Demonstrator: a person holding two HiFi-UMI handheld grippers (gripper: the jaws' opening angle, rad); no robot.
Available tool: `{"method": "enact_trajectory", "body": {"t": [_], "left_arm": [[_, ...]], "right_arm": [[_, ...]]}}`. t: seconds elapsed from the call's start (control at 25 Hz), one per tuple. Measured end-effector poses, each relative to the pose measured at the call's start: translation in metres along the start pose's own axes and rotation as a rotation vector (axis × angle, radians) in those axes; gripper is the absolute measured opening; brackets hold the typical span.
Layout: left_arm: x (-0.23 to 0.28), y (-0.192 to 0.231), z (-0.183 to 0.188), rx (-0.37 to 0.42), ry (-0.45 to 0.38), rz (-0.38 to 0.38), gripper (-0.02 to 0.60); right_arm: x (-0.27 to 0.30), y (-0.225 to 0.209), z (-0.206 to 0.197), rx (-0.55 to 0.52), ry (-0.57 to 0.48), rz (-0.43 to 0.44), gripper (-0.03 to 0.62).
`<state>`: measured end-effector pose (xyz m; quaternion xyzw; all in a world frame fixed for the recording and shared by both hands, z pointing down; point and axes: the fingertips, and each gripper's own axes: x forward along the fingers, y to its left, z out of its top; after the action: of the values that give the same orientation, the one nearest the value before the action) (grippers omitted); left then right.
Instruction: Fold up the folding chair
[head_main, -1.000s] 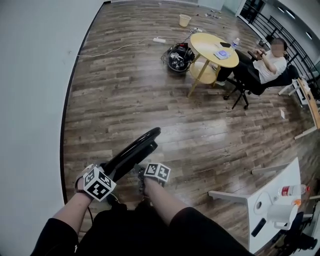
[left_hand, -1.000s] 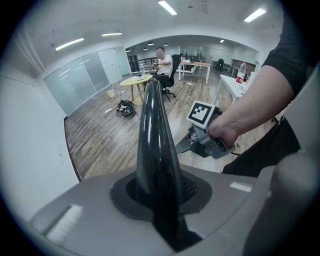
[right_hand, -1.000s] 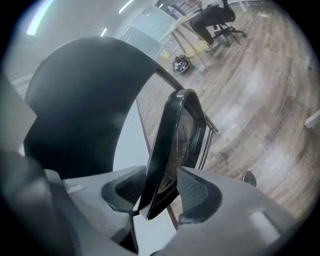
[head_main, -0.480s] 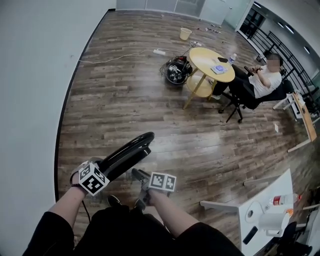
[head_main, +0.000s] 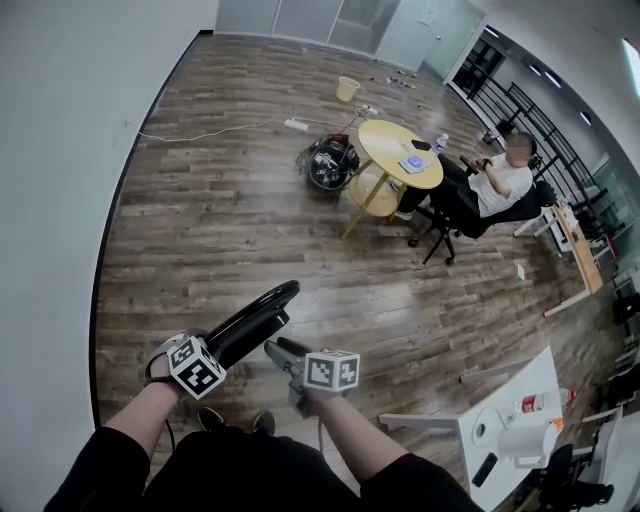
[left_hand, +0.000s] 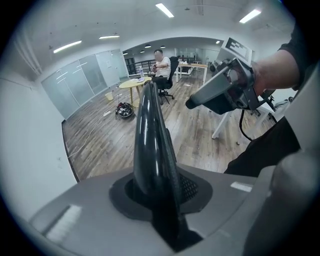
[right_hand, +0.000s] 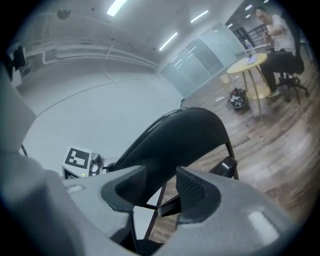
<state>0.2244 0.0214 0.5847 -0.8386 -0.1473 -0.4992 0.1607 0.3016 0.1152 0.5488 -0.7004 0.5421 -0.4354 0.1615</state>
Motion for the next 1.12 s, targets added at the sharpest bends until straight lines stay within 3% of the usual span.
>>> {"method": "enact_trajectory", "body": {"t": [0.48,0.8,0.96,1.12], "left_arm": [[0.004,0.012,0.006,0.056,-0.054,-0.023,0.081],[0.007,0.022,0.004,0.03,-0.056,-0.015,0.084],[0.006,0.021,-0.002,-0.037,-0.043,-0.024,0.095],[0.004,0.025,-0.008,-0.106,-0.033,-0.026,0.113]], "right_arm": [[0.008,0.047,0.048,-0.401,0.062,-0.028,0.186],[0.03,0.045,0.065,-0.925,0.273,0.016,0.186],[0.038,0.047,0.077,-1.117,0.346,0.092,0.186],[0.051,0.037,0.078,-1.404,0.457,0.179,0.21]]}}
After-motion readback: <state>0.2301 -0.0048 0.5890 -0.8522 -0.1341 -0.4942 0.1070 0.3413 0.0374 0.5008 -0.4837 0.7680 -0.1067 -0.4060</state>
